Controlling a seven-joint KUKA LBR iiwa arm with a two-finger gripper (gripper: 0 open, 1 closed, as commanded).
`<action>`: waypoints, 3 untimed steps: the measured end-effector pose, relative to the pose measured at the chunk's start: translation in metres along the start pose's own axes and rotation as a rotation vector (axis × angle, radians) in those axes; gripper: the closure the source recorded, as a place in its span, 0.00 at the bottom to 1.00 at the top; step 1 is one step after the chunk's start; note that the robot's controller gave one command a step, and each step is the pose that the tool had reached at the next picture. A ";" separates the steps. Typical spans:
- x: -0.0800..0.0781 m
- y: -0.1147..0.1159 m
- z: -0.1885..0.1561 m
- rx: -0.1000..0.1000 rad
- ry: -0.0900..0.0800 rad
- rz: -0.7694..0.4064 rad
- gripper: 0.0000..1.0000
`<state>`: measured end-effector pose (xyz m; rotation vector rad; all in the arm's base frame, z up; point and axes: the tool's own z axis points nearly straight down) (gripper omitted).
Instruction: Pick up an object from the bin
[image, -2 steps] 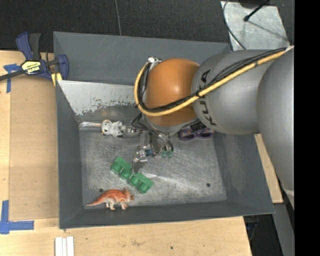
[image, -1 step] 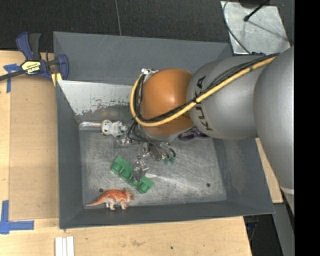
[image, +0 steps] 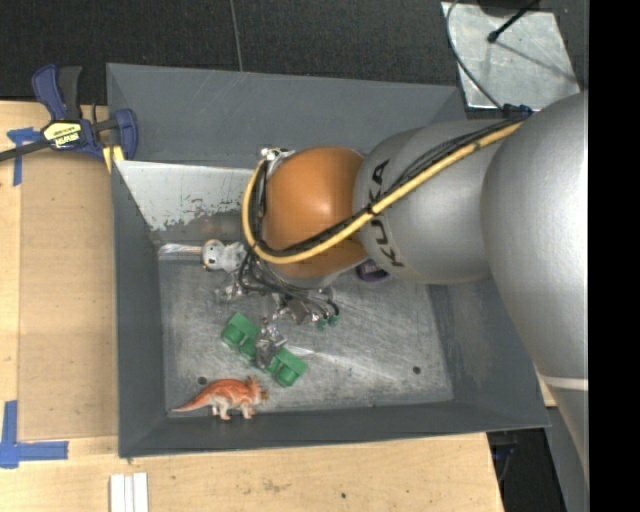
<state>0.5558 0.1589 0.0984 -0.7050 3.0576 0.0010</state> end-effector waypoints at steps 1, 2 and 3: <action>0.072 -0.019 0.022 0.000 -0.017 0.017 1.00; 0.072 -0.019 0.022 0.000 -0.017 0.018 1.00; 0.062 -0.022 -0.016 -0.002 0.008 0.025 1.00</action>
Offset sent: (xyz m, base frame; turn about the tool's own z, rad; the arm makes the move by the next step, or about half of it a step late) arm 0.0000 0.0000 0.0000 0.0000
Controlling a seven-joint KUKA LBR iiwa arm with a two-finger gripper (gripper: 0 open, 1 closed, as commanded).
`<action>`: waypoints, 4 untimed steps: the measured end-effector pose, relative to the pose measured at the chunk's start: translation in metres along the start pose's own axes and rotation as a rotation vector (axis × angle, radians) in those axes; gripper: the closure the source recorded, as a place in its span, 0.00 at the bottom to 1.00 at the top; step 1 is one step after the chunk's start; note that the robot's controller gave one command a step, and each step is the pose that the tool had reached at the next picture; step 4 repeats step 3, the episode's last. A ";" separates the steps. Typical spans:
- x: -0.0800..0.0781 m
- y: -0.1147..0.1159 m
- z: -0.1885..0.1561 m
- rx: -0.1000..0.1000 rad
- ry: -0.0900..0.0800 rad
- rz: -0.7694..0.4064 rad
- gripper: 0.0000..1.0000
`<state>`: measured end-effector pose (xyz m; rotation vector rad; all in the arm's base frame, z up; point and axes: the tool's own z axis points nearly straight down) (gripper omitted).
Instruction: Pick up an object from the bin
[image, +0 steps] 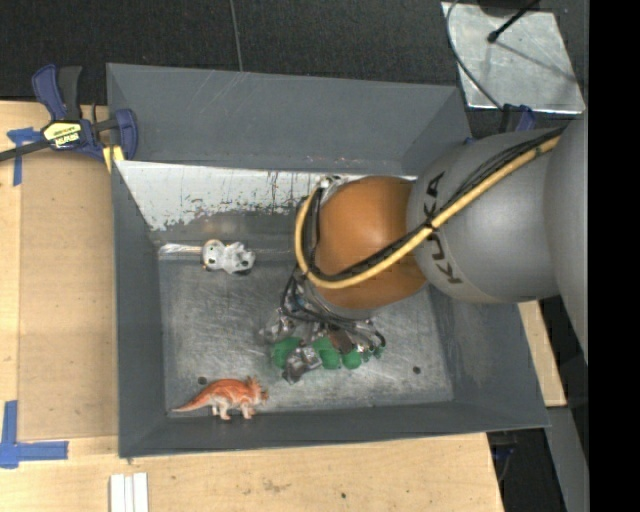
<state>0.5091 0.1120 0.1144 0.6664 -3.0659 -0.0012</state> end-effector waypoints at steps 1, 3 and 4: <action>-0.018 0.013 -0.012 0.004 -0.016 0.008 1.00; -0.009 0.001 -0.096 0.002 -0.003 0.016 1.00; -0.009 0.001 -0.096 0.002 -0.003 0.016 1.00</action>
Offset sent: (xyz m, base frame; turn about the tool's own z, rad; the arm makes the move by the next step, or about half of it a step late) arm -0.0058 -0.0436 0.1246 0.0174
